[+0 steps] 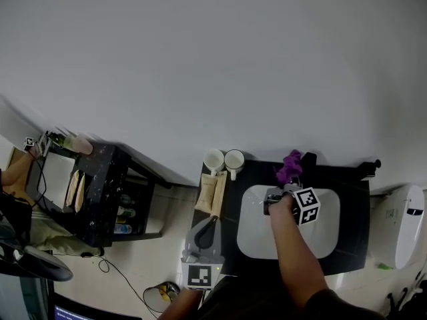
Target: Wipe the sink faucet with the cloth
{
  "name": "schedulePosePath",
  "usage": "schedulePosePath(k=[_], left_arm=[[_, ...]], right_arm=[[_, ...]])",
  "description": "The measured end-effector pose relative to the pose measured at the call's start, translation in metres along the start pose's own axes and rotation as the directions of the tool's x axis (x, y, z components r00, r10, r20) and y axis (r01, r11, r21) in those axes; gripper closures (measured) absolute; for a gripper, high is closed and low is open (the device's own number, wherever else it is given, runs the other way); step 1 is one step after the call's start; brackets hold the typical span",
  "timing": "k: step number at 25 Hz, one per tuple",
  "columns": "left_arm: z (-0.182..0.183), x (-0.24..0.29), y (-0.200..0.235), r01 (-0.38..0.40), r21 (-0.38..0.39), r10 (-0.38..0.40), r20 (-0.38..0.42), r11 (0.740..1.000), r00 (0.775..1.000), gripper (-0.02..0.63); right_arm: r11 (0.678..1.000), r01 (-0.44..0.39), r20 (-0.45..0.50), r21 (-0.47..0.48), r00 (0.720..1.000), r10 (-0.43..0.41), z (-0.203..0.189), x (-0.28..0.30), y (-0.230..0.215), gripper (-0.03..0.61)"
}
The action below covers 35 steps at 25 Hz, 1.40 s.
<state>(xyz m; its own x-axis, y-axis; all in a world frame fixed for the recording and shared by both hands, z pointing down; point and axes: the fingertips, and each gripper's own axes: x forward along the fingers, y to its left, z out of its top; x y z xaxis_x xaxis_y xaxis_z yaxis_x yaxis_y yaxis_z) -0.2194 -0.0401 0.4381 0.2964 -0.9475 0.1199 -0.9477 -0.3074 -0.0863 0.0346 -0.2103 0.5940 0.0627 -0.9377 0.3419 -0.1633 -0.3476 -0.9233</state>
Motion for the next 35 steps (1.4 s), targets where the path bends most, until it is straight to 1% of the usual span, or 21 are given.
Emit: schedulePosePath(k=[6, 10, 12, 14, 17, 21, 25, 29, 32, 35], left_arm=[[-0.001, 0.005, 0.014, -0.026, -0.041, 0.025, -0.005, 0.999, 1.000, 0.595], [-0.003, 0.011, 0.014, -0.016, -0.022, 0.015, -0.021, 1.000, 1.000, 0.595], [-0.001, 0.012, 0.015, -0.015, -0.008, 0.014, -0.024, 1.000, 1.000, 0.595], [-0.001, 0.013, 0.016, -0.024, -0.016, 0.024, -0.031, 1.000, 0.999, 0.595], [0.000, 0.012, 0.015, -0.034, -0.019, 0.033, -0.032, 0.999, 0.999, 0.595], [0.000, 0.010, 0.014, -0.039, -0.002, 0.039, -0.044, 0.999, 0.998, 0.595], [0.005, 0.006, 0.011, -0.056, -0.010, 0.055, -0.037, 0.998, 0.998, 0.595], [0.007, 0.000, 0.004, -0.065, -0.013, 0.064, -0.040, 0.998, 0.997, 0.595], [0.008, -0.004, -0.005, -0.058, -0.011, 0.058, -0.035, 0.998, 0.998, 0.595], [0.012, -0.007, -0.015, -0.057, -0.029, 0.056, -0.022, 0.998, 0.998, 0.595]], right_arm=[[0.999, -0.005, 0.052, 0.043, 0.999, 0.003, -0.005, 0.010, -0.010, 0.523], [0.998, 0.022, 0.069, 0.055, 0.997, -0.025, -0.005, 0.015, -0.025, 0.523], [0.996, 0.044, 0.081, 0.079, 0.995, -0.050, -0.007, 0.017, -0.036, 0.523], [0.993, 0.066, 0.091, 0.094, 0.993, -0.075, -0.008, 0.019, -0.047, 0.523], [0.991, 0.090, 0.101, 0.099, 0.990, -0.100, -0.010, 0.023, -0.062, 0.523], [0.987, 0.125, 0.105, 0.097, 0.985, -0.135, -0.013, 0.025, -0.082, 0.523], [0.993, 0.101, 0.085, 0.062, 0.991, -0.106, -0.012, 0.024, -0.085, 0.523], [0.994, 0.058, 0.061, 0.095, 0.996, -0.064, -0.016, 0.023, -0.081, 0.523], [0.994, 0.009, 0.023, 0.110, 1.000, -0.012, -0.022, 0.015, -0.066, 0.523], [0.993, -0.050, -0.052, 0.106, 0.997, 0.056, -0.033, 0.001, -0.041, 0.523]])
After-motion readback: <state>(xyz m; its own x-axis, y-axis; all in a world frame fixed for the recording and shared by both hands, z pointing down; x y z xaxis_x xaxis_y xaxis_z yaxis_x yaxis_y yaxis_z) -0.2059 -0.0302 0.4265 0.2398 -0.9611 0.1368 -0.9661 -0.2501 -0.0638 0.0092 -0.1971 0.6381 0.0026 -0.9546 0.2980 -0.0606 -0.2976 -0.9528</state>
